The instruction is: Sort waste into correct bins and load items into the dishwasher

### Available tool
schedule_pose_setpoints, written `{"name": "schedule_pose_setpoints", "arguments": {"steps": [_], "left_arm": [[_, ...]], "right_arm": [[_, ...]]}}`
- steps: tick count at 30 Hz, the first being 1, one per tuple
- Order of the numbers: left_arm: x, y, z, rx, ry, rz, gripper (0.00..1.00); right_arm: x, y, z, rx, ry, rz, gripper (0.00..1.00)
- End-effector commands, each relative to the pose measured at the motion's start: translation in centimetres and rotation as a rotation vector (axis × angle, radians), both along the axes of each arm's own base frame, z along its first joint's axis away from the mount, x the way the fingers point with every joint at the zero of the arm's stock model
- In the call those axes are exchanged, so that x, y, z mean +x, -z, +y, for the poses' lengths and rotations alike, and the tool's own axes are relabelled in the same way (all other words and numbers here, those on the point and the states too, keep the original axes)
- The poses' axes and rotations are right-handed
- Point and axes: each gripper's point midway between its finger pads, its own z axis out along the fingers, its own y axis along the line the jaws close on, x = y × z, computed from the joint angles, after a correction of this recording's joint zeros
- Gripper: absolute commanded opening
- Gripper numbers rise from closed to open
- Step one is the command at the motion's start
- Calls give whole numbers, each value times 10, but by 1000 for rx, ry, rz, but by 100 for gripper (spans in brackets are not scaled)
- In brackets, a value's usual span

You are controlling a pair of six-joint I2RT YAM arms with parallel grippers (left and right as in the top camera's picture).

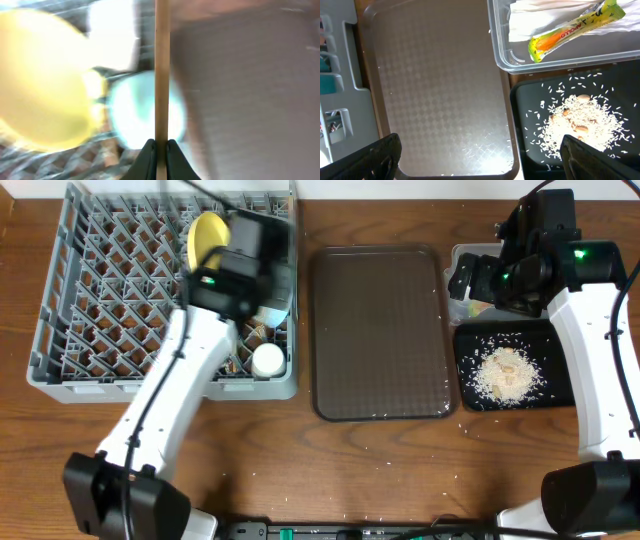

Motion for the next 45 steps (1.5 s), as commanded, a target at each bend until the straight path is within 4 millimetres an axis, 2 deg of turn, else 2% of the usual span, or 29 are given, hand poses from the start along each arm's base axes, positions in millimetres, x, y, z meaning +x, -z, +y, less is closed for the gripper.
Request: {"name": "schedule_pose_setpoints", "arguments": {"steps": [1, 4, 6, 8, 10, 12, 15, 19, 20, 22, 24, 26, 29, 31, 37, 41, 45], "left_arm": [[10, 19, 58, 139, -67, 39, 8], [15, 38, 89, 151, -129, 88, 8], [18, 50, 103, 151, -157, 116, 17], [19, 58, 109, 150, -172, 134, 38], [19, 58, 108, 146, -167, 136, 44], [19, 55, 103, 146, -157, 127, 45], [15, 42, 94, 142, -141, 108, 46], [-4, 6, 85, 99, -166, 69, 54], [-11, -5, 82, 86, -174, 53, 55], [-29, -28, 79, 58, -185, 18, 64], [-48, -53, 75, 17, -205, -26, 81], [-70, -85, 69, -29, -205, -103, 83], [-89, -114, 69, -57, -195, -188, 86], [-98, -126, 71, -68, -195, -226, 87], [-136, -128, 79, -55, -195, -187, 88], [-152, -121, 83, -42, -197, -145, 88], [-158, -112, 90, -29, -218, -139, 88]], "right_arm": [[1, -1, 1, -9, -10, -4, 99], [1, -1, 1, -9, -10, -4, 99], [1, -1, 1, -9, -10, -4, 99], [1, -1, 1, -9, -10, -4, 99], [1, -1, 1, -9, -10, -4, 99], [1, -1, 1, -9, -10, -4, 99], [1, -1, 1, -9, -10, -4, 99], [1, -1, 1, -9, -10, -4, 99], [1, -1, 1, -9, -10, -4, 99], [1, -1, 1, -9, -10, -4, 99], [1, -1, 1, -9, -9, -4, 99], [1, -1, 1, -9, -9, -4, 99], [1, -1, 1, -9, -9, -4, 99], [1, -1, 1, -9, -9, -4, 99], [1, -1, 1, -9, -9, -4, 99], [1, -1, 1, -9, -9, -4, 99], [1, -1, 1, -9, -9, -4, 99]]}}
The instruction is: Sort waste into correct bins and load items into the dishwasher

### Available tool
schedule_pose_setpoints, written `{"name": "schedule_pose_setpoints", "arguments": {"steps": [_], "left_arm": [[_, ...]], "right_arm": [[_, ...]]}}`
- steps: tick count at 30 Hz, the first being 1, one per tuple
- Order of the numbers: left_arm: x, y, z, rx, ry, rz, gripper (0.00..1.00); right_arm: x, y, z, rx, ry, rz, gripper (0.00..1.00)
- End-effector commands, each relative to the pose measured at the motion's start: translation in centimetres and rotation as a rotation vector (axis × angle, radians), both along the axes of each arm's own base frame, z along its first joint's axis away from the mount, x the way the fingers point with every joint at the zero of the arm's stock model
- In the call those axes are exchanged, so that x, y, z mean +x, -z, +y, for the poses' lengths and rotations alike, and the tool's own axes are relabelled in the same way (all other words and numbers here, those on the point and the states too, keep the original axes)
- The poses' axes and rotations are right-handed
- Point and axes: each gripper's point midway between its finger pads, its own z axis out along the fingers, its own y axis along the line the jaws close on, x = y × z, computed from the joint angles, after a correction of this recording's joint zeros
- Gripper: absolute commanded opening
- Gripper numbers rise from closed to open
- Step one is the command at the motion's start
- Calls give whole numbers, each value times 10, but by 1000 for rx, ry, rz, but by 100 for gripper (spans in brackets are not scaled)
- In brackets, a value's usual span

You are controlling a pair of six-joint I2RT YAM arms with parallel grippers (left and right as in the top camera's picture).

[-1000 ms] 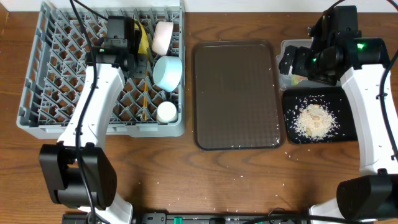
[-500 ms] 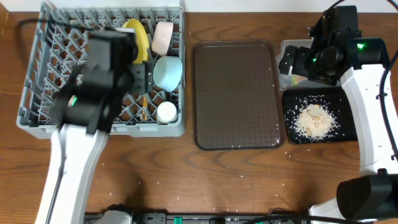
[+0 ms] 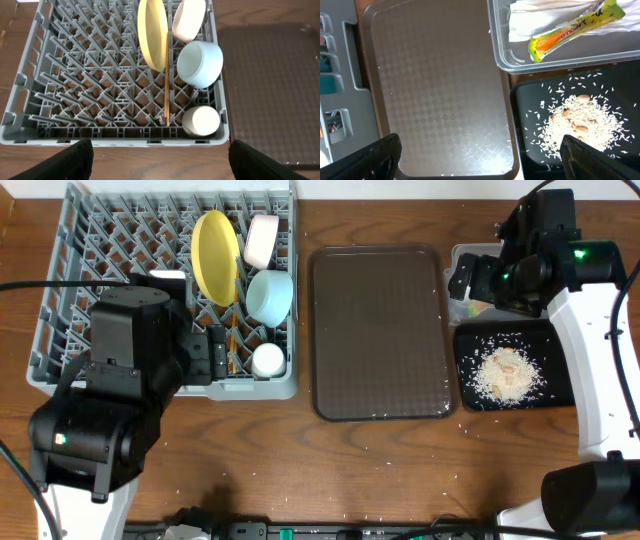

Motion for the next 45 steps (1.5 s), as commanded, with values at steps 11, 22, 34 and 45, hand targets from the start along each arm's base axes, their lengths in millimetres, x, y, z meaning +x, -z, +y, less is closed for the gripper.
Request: {"name": "schedule_pose_setpoints", "arguments": {"steps": [11, 22, 34, 45], "left_arm": [[-11, 24, 40, -51, -99, -378, 88], [-28, 83, 59, -45, -159, -658, 89], [-28, 159, 63, -40, -172, -671, 89], [-28, 196, 65, -35, -185, -629, 89]], "right_arm": [[1, -1, 1, -9, -9, -4, 99], [1, -1, 1, -9, -9, -4, 99], [1, -1, 0, -9, -9, -4, 99], [1, -1, 1, -9, -9, -4, 99]]}}
